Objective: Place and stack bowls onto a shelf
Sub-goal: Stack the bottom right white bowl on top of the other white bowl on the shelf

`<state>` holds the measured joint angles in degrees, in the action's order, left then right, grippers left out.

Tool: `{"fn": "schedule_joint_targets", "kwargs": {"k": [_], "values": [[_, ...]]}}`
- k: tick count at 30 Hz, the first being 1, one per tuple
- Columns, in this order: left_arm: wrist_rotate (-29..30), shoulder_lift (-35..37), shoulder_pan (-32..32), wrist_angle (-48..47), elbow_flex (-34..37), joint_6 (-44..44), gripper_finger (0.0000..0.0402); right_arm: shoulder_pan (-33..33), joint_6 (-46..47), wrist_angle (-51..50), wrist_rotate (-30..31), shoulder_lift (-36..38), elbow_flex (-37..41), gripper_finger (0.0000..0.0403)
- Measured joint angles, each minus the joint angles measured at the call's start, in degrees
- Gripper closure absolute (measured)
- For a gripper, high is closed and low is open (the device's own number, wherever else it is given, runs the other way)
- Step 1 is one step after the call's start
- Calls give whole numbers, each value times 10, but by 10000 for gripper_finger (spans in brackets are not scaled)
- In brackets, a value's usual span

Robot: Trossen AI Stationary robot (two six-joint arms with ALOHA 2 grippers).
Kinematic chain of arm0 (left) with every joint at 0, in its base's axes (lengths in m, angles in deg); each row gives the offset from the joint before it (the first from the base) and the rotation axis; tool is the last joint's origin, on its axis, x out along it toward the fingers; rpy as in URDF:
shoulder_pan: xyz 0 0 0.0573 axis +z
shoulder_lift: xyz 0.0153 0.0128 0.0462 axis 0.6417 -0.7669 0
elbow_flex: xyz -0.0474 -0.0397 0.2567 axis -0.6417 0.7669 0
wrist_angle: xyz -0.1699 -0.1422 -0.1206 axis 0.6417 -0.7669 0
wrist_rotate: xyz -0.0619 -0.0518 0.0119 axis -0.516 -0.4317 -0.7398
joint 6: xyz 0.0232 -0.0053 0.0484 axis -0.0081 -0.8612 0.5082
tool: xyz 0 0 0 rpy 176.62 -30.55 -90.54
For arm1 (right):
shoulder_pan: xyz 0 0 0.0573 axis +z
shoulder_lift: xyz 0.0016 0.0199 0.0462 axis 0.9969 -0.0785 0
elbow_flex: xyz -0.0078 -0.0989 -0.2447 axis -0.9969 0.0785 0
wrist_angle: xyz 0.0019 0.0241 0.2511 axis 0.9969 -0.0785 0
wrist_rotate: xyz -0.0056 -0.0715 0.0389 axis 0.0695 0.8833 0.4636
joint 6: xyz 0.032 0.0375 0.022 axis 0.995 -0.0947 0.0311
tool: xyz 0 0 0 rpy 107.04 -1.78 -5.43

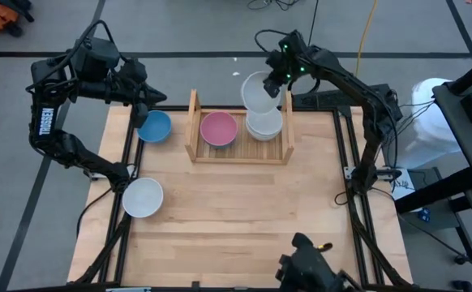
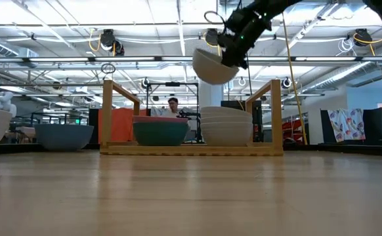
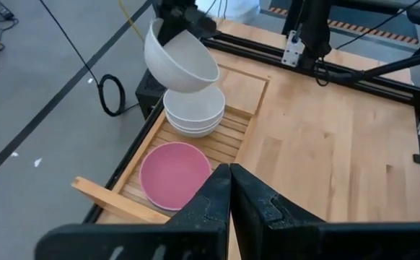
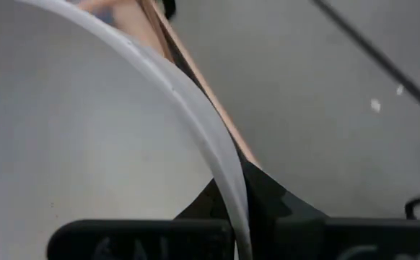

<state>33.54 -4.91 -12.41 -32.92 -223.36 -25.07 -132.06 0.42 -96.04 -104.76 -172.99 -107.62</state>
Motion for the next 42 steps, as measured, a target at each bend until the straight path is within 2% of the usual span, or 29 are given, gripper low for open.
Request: {"fn": "schedule_joint_targets", "kwargs": {"k": [13,24,30,42], "values": [[0,0,0,0,0,-15,392,-7,-36,-106,1,-72,0,403],[0,0,0,0,0,-38,392,-12,-76,-148,0,-126,0,403],[0,0,0,0,0,-38,392,-13,-108,-135,0,-140,0,402],[0,0,0,0,0,-38,392,-11,-128,-117,1,-139,5,350]]}}
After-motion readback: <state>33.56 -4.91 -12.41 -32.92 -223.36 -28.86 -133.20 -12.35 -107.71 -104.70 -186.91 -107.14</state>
